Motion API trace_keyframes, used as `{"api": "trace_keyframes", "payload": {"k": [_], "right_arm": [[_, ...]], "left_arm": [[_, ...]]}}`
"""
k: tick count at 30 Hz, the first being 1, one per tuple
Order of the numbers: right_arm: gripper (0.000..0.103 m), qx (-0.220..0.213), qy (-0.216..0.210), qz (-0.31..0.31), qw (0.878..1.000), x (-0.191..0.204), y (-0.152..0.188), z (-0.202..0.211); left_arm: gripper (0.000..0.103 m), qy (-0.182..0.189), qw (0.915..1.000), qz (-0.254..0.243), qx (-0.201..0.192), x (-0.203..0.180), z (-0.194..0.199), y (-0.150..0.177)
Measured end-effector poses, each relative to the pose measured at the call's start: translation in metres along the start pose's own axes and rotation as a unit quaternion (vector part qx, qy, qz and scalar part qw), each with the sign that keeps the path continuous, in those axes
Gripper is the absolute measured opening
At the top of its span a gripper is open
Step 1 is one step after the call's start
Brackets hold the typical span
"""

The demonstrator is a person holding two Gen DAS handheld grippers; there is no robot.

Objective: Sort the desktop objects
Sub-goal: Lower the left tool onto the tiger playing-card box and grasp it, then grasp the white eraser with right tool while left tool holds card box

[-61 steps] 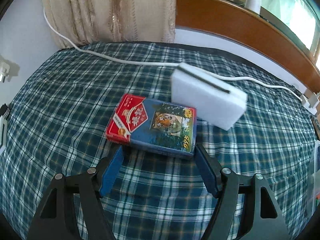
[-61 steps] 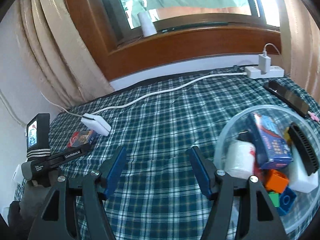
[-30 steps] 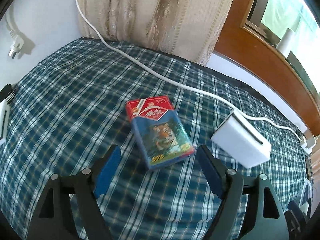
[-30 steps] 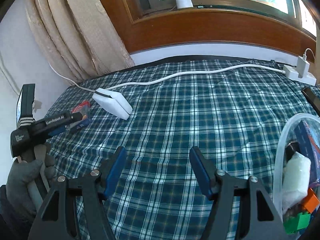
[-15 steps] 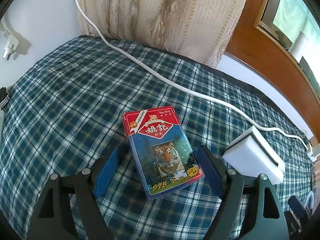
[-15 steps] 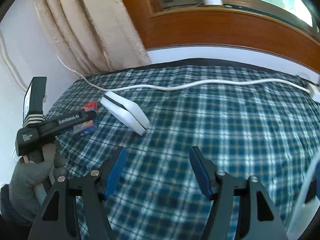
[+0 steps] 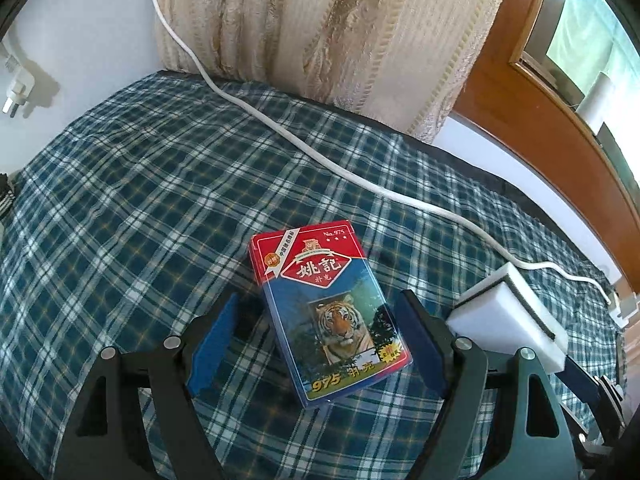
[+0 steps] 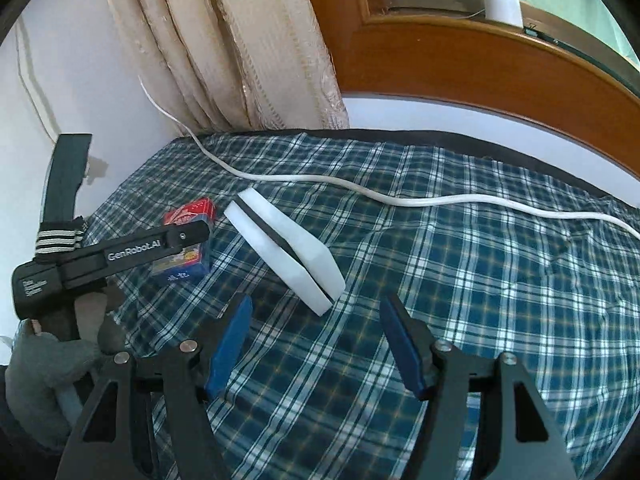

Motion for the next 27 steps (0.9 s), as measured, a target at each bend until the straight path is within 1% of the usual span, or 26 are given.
{"api": "trace_keyframes", "payload": {"k": [3,7,15,16,17,18,19,20,22,27], "right_arm": [[0.071,0.002,0.0,-0.002,1.0,-0.001,-0.001,-0.006],[0.071,0.004,-0.002,-0.003,1.0,0.0,-0.005,-0.013],[0.07,0.003,-0.014,-0.001,1.0,0.0,-0.011,-0.019],[0.067,0.003,-0.015,0.0,1.0,0.0,-0.011,-0.019],[0.057,0.005,-0.018,0.004,1.0,0.002,-0.01,-0.02],[0.051,0.008,-0.019,0.008,1.0,0.003,-0.01,-0.021],[0.042,0.012,-0.018,0.011,1.0,0.004,-0.009,-0.022],[0.04,0.012,-0.011,0.015,1.0,0.006,-0.008,-0.022],[0.038,0.008,-0.007,0.015,1.0,0.007,-0.007,-0.021],[0.037,-0.005,-0.012,-0.002,1.0,0.007,-0.006,-0.008]], "left_arm": [[0.082,-0.01,0.9999,0.008,-0.005,0.003,0.0,0.0],[0.083,-0.01,0.9999,0.01,-0.006,0.003,-0.001,-0.001],[0.083,-0.002,0.9999,0.015,-0.003,0.006,-0.002,-0.001],[0.083,0.0,0.9998,0.019,-0.002,0.007,-0.002,-0.001],[0.083,0.003,0.9997,0.022,-0.001,0.009,-0.001,0.0],[0.083,0.006,0.9996,0.026,-0.001,0.01,-0.001,-0.001],[0.085,0.006,0.9996,0.029,-0.002,0.011,0.0,-0.002],[0.089,0.002,0.9995,0.031,-0.003,0.012,-0.001,-0.002],[0.095,-0.005,0.9994,0.033,-0.009,0.014,-0.001,-0.003],[0.096,-0.006,0.9991,0.034,-0.023,0.013,-0.002,-0.004]]}}
Point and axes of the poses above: each gripper's, at about its wrist camera, not at the fingertips, and z roughly against the way its jaws point, x to its left, y to its underside, the point moved 1 cm from there along -z, roughly the way its jaws point, and after that the axes turned 2 degrees about z, right-handed, at the moved point
